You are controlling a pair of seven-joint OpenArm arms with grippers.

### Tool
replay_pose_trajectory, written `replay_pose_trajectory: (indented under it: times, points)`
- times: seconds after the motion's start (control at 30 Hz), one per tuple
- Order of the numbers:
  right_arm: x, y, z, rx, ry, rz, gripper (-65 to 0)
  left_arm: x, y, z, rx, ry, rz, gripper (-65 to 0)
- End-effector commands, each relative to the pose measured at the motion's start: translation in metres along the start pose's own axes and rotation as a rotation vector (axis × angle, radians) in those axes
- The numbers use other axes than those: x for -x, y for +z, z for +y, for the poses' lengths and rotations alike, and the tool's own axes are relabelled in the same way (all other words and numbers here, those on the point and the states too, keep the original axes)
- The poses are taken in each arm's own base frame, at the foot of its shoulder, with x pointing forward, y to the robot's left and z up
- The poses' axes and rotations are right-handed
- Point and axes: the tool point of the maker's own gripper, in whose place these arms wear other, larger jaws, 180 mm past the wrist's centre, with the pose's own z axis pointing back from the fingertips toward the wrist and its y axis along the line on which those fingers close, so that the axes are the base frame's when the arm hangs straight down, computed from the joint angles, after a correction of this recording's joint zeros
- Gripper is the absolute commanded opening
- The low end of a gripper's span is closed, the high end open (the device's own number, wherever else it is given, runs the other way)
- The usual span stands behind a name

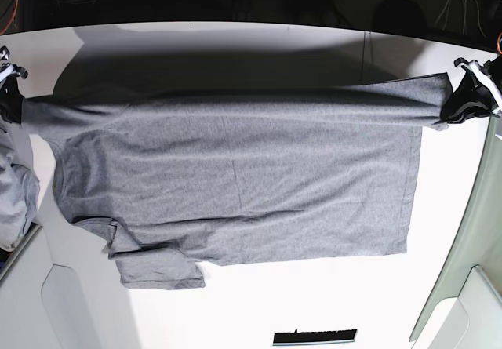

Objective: Layout the t-shirt on the table in an organized manner, then fold the t-shirt properly
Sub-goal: 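Lift the shoulder corners and fold them over toward the hem, then grasp the folded edge corners with both grippers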

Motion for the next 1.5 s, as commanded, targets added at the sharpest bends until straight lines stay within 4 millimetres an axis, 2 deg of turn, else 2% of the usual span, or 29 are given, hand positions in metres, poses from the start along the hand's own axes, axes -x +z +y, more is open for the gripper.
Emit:
replay_pose_trajectory:
  times: [0.0,0.17,0.33,0.47,0.57,0.63,0.67,0.73,0.8,0.9,0.97,1.07,1.13,1.27,1.37,1.47]
  points:
    - [-0.019,-0.002,0.001,-0.009,0.026,-0.052,-65.0,-0.019,0.003,0.005,-0.005,-0.02,-0.054,-65.0]
    - [-0.021,-0.042,0.01,-0.053,0.026,-0.034,-65.0,-0.033,-0.011,0.023,-0.039,-0.026,-0.086,-65.0]
    - [-0.016,-0.082,0.014,-0.078,0.02,0.003,-65.0,-0.02,-0.054,0.027,-0.022,-0.035,-0.04,-65.0]
    - [-0.022,-0.104,0.009,-0.073,0.004,0.015,-65.0,-0.021,-0.082,0.038,-0.041,-0.043,-0.045,-65.0]
    - [-0.02,-0.111,0.004,-0.069,-0.021,0.025,-65.0,-0.019,-0.092,0.051,-0.065,-0.017,-0.026,-65.0]
    - [-0.017,-0.112,0.003,-0.066,-0.029,0.035,-65.0,-0.016,-0.094,0.056,-0.072,0.0,-0.018,-64.5]
    - [-0.015,-0.112,0.003,-0.067,-0.029,0.045,-58.5,-0.016,-0.094,0.057,-0.074,0.004,-0.018,-59.7]
    - [-0.011,-0.111,0.002,-0.064,-0.035,0.074,-41.6,-0.014,-0.094,0.056,-0.069,0.012,-0.004,-48.2]
    - [-0.014,-0.107,0.001,-0.067,-0.046,0.067,-32.2,-0.007,-0.093,0.049,-0.03,0.073,0.04,-39.5]
    - [-0.026,-0.089,-0.011,-0.051,-0.101,-0.003,-31.1,0.0,-0.086,0.031,0.067,0.181,0.1,-39.0]
    - [-0.031,-0.072,-0.029,-0.005,-0.132,-0.048,-31.1,0.001,-0.076,0.027,0.098,0.241,0.083,-39.0]
    - [-0.03,-0.052,-0.056,0.067,-0.177,-0.083,-31.1,-0.001,-0.06,0.04,0.07,0.303,0.026,-39.0]
    - [-0.023,-0.043,-0.066,0.099,-0.2,-0.086,-31.1,-0.002,-0.05,0.047,0.056,0.342,-0.011,-38.3]
    - [0.003,-0.043,-0.073,0.12,-0.234,-0.043,-30.3,0.007,-0.048,0.043,0.062,0.387,-0.027,-28.0]
    - [0.023,-0.052,-0.076,0.115,-0.29,-0.028,-23.4,0.018,-0.06,0.03,0.079,0.424,-0.026,-27.8]
    - [0.039,-0.066,-0.073,0.099,-0.333,-0.011,-21.7,0.03,-0.07,0.033,0.027,0.415,-0.04,-27.8]
